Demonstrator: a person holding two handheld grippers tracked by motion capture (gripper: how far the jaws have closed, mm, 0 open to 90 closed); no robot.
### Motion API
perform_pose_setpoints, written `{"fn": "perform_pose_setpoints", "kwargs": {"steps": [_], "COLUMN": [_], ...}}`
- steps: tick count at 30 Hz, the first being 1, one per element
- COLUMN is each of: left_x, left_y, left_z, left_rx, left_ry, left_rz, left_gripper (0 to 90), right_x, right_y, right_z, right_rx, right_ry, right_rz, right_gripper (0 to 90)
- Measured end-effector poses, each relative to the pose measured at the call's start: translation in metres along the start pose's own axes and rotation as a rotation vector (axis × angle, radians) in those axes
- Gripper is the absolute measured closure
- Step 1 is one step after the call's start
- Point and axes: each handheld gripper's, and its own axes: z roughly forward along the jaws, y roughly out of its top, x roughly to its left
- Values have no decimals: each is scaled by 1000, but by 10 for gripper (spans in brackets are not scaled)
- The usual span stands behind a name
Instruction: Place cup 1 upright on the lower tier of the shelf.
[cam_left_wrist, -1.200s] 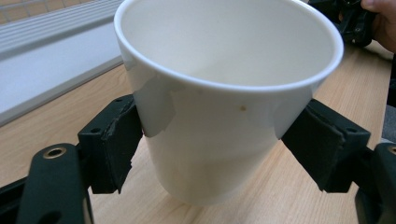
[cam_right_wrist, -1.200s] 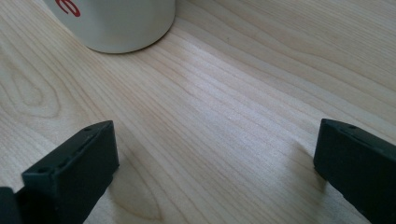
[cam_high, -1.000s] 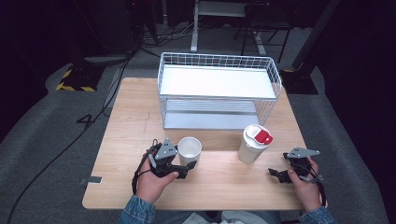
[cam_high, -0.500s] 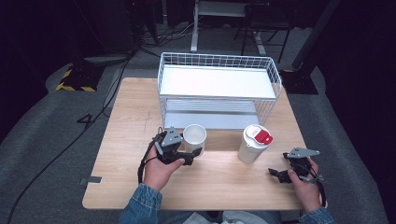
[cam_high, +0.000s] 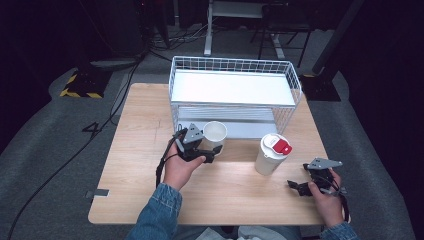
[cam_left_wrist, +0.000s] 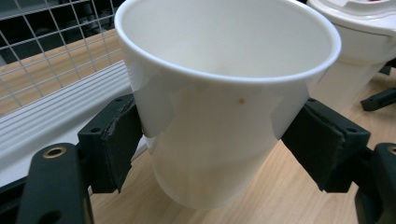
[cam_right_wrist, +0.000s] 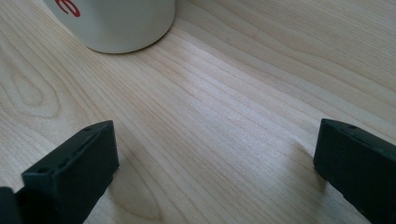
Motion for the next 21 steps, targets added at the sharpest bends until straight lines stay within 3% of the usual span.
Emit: {"fn": "perform_pose_setpoints", "kwargs": {"steps": [7,9,13,15,16,21], "left_x": [5,9,13,13,15,20], "left_y": [6,8,11,14,14,14], "left_z": [16,23,32,38,40,48], "left_rx": [-19,-32,-36,-51,-53,-55], "left_ry": [3,-4,16,65,75,71], "left_rz": [-14,-45,-30,-58,-50,-61], "left_gripper": [217,218,217,217,217,217], "right_x": [0,0,0,0,0,0], "right_y": [0,0,0,0,0,0], "right_z": [0,0,0,0,0,0], "right_rx": [0,-1,-1,-1,-1,-1], "right_ry": [1,1,1,1,1,1], "right_rz": [-1,0,0,0,0,0], "right_gripper": [0,0,0,0,0,0]}}
